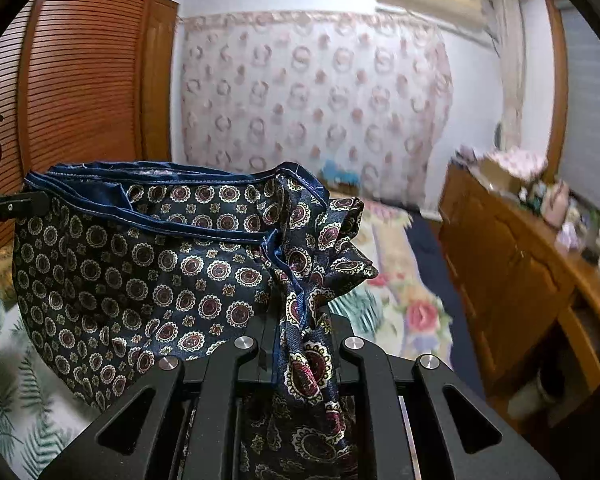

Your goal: Fold small clothes

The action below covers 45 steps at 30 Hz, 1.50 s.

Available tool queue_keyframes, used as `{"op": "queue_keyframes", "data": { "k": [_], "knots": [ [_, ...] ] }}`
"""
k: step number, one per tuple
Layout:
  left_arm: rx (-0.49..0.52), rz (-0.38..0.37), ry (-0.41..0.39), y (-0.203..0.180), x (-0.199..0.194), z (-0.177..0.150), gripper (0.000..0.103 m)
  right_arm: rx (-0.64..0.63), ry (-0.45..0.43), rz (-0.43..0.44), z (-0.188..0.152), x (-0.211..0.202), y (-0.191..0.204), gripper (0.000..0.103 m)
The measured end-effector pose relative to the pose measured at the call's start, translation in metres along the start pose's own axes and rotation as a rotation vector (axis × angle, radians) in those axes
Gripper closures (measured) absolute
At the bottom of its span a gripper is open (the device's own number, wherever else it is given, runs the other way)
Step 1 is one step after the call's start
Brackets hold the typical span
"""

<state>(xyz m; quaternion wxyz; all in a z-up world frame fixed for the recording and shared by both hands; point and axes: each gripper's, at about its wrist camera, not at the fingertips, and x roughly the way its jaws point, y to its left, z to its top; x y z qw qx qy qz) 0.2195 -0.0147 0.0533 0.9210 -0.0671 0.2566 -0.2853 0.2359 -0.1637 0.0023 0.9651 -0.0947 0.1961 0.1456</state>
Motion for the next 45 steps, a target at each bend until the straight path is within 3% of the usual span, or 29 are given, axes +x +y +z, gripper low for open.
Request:
{"op": "queue_keyframes", "data": {
  "k": [6, 12, 24, 31, 37, 45],
  "knots": [
    [-0.027, 0.124, -0.061, 0.036, -0.059, -0.006, 0.098, -0.084, -0.051, 0.093, 0.033, 0.008, 0.039, 0.09],
    [-0.06, 0.263, -0.112, 0.076, -0.112, -0.013, 0.098, -0.175, -0.096, 0.217, 0.077, 0.038, 0.105, 0.09],
    [-0.103, 0.439, -0.211, 0.12, -0.189, -0.009, 0.098, -0.296, -0.174, 0.382, 0.177, 0.105, 0.183, 0.09],
    [-0.229, 0.511, -0.154, 0.167, -0.191, -0.065, 0.098, -0.402, -0.109, 0.467, 0.169, 0.165, 0.182, 0.09],
    [-0.359, 0.557, -0.072, 0.209, -0.175, -0.122, 0.098, -0.514, -0.027, 0.523, 0.159, 0.231, 0.22, 0.09],
    [-0.398, 0.606, -0.042, 0.222, -0.169, -0.151, 0.098, -0.58, 0.0, 0.54, 0.163, 0.283, 0.242, 0.09]
  ]
}}
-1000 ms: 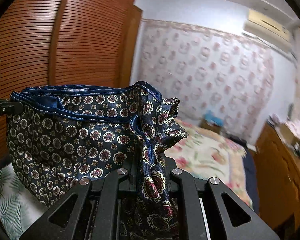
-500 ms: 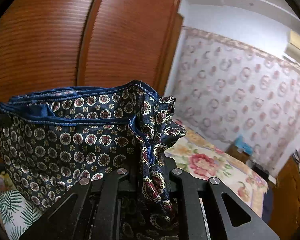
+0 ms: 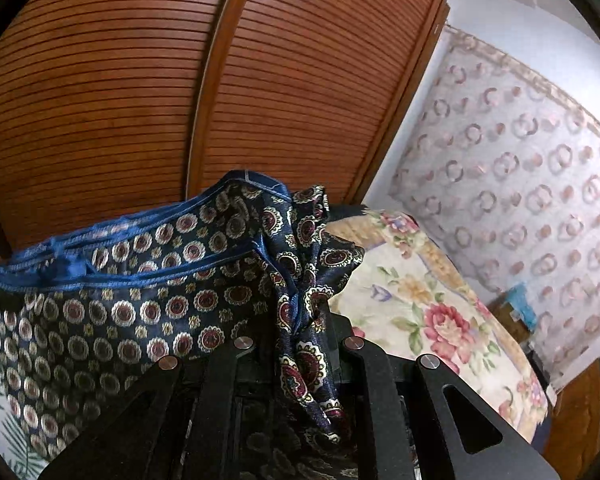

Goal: Fold small clothes
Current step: 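Carry the folded pajama top with both grippers toward the clothes pile by the wardrobe, then lower the pajama top onto the yellow clothes pile and open both grippers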

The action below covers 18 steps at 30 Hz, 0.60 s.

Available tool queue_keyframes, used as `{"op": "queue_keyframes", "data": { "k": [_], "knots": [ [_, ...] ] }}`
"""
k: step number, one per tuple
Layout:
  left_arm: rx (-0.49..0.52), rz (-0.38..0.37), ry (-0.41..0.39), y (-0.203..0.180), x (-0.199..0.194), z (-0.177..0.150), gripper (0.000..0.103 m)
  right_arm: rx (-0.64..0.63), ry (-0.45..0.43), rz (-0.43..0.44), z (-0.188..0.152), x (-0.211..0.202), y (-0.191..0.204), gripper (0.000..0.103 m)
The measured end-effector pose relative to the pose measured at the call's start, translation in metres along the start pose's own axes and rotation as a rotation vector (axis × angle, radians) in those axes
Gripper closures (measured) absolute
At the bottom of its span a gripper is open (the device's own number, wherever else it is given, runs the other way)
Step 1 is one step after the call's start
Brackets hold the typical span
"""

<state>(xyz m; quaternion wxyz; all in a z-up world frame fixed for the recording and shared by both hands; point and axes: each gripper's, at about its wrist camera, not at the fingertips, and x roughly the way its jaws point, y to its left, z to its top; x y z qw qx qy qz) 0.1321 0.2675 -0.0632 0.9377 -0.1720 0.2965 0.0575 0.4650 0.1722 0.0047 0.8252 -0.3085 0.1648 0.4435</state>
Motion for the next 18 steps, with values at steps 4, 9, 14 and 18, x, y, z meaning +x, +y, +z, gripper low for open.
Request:
{"op": "queue_keyframes", "data": {
  "k": [4, 9, 14, 18],
  "knots": [
    [0.001, 0.021, 0.003, 0.004, 0.008, 0.002, 0.098, 0.019, 0.007, 0.025, 0.017, 0.017, 0.0, 0.087],
    [0.033, 0.057, -0.011, 0.001, 0.002, 0.001, 0.097, 0.121, 0.009, 0.018, 0.02, 0.005, 0.016, 0.063],
    [0.075, 0.078, -0.064, -0.005, -0.014, 0.006, 0.079, 0.192, -0.055, -0.049, 0.02, -0.019, 0.012, 0.043],
    [0.089, 0.1, -0.127, -0.008, -0.03, 0.012, 0.056, 0.217, -0.112, -0.083, 0.012, -0.051, 0.006, 0.038]
  ]
}}
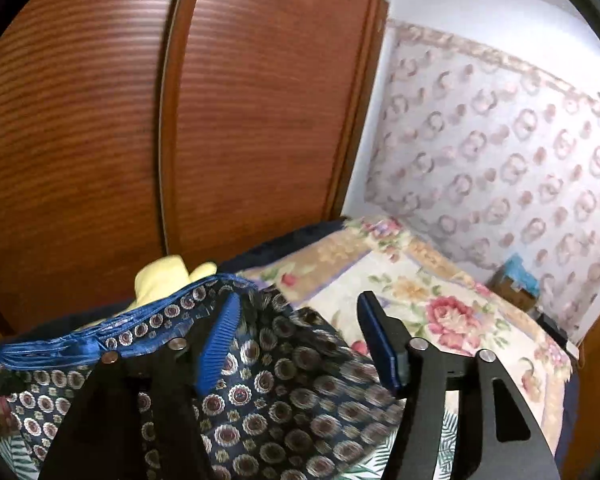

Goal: Fold small clothes
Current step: 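Lower the pajama top onto the yellow clothes pile and open both grippers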

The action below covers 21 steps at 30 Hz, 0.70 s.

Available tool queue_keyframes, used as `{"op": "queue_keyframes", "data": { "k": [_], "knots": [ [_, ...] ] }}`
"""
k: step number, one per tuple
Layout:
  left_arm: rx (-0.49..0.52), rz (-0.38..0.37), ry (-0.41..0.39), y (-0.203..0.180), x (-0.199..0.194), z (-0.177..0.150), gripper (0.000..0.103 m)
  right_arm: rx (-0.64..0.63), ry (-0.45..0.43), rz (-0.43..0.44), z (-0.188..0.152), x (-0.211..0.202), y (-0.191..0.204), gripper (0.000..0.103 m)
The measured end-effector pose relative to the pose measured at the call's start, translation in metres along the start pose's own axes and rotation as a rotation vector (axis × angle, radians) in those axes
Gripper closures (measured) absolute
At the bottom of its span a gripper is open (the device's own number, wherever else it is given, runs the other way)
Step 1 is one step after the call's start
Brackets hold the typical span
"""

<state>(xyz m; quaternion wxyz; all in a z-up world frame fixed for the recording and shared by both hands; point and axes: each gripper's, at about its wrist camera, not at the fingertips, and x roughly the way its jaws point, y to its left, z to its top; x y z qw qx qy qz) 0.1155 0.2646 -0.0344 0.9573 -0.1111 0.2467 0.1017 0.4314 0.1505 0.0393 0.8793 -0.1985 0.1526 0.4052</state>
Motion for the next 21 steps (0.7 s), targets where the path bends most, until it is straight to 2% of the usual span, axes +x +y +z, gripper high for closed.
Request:
{"op": "queue_keyframes", "data": {
  "k": [2, 4, 8, 13, 21],
  "knots": [
    [0.01, 0.003, -0.012, -0.002, -0.002, 0.003, 0.033, 0.01, -0.019, -0.015, -0.003, -0.012, -0.004, 0.038],
    [0.016, -0.011, -0.017, -0.005, -0.001, 0.006, 0.023, 0.026, -0.02, -0.001, -0.01, -0.022, -0.007, 0.037],
    [0.028, -0.039, 0.032, -0.014, 0.014, 0.004, 0.02, 0.047, 0.038, 0.071, -0.031, -0.019, -0.006, 0.037],
    [0.064, -0.05, 0.125, -0.027, 0.04, -0.011, 0.02, 0.075, 0.161, 0.134, -0.057, 0.004, -0.012, 0.037],
    [0.102, -0.074, 0.137, -0.048, 0.034, -0.017, 0.02, 0.141, 0.197, 0.124, -0.068, 0.043, -0.021, 0.037]
  ]
}}
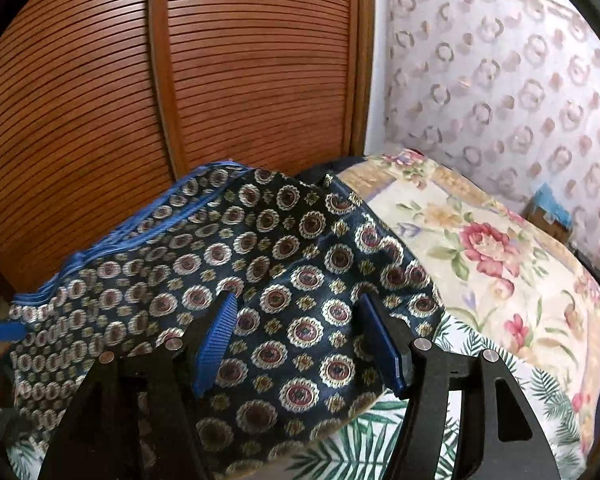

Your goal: Fold small clothes

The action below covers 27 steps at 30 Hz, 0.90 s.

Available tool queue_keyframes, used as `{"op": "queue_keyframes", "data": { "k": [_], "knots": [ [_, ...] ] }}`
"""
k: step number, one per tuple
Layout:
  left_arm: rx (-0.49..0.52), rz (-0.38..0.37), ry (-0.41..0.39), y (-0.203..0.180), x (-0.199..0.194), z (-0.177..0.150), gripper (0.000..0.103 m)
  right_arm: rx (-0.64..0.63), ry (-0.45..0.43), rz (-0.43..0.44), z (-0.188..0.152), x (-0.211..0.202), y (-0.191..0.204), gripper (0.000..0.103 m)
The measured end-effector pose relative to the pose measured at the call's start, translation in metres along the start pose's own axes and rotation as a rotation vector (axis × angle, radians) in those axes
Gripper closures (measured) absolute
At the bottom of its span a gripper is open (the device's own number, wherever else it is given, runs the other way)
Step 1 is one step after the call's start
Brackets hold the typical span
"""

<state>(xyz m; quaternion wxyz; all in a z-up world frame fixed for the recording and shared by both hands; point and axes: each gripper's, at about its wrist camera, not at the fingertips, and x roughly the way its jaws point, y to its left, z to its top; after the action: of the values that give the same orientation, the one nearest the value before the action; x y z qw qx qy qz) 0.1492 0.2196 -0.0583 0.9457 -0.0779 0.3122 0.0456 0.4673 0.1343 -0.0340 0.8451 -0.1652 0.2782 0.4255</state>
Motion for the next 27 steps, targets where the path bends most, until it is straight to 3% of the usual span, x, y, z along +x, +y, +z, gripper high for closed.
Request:
{"op": "queue_keyframes", "data": {
  "k": [3, 11, 23, 27],
  "knots": [
    [0.012, -0.004, -0.012, -0.005, -0.007, -0.001, 0.02, 0.021, -0.023, -0.011, 0.0, 0.001, 0.002, 0.037],
    [0.042, 0.044, -0.073, -0.014, -0.031, -0.001, 0.001, 0.049, -0.062, -0.014, -0.026, -0.028, 0.018, 0.037],
    [0.091, 0.016, -0.087, -0.046, -0.065, -0.013, 0.001, 0.076, -0.134, -0.026, -0.081, -0.126, 0.061, 0.037],
    [0.116, 0.004, -0.076, -0.062, -0.073, -0.02, 0.001, 0.101, -0.152, -0.034, -0.105, -0.165, 0.074, 0.032]
  ]
}}
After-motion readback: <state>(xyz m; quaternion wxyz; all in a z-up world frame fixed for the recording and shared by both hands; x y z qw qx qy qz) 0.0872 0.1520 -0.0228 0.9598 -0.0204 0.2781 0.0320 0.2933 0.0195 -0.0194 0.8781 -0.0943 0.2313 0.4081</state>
